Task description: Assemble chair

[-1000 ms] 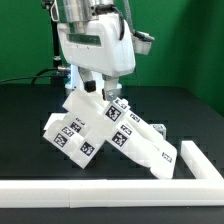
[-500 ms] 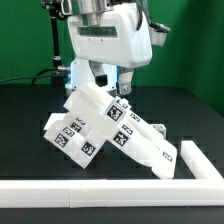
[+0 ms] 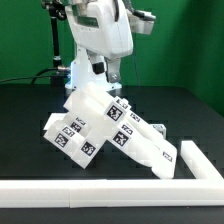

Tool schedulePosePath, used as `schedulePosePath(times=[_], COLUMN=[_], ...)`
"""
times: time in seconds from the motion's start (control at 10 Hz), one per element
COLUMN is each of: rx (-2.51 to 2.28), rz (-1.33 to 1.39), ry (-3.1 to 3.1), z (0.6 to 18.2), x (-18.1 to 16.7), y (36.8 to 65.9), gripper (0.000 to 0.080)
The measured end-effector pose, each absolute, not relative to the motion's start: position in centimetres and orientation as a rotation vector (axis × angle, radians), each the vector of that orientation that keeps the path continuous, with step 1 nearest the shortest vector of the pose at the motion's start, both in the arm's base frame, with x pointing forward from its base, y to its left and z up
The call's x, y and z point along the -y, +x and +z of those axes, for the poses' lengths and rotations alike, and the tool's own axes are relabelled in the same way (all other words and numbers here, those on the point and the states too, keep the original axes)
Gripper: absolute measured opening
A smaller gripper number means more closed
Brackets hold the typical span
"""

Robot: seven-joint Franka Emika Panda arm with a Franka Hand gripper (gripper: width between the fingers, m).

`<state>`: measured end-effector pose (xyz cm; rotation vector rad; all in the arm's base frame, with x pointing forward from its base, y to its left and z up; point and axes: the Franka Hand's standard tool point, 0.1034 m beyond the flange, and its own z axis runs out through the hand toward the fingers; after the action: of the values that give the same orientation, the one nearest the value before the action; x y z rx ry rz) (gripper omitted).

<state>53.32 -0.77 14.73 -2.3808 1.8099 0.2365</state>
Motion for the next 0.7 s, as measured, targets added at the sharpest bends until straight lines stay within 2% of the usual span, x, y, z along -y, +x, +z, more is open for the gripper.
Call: schedulePosePath(times=[0.3, 0.4, 0.7], rx=[-1.803, -1.829, -1.82], rz=[0.237, 0.241, 0.194], ry=[-2.388, -2.381, -2.409], z=[14.2, 12.4, 11.1], x=[0.9, 1.7, 3.1], y=[53.0, 50.8, 50.2], gripper=[0.0649, 0.0649, 0.0649])
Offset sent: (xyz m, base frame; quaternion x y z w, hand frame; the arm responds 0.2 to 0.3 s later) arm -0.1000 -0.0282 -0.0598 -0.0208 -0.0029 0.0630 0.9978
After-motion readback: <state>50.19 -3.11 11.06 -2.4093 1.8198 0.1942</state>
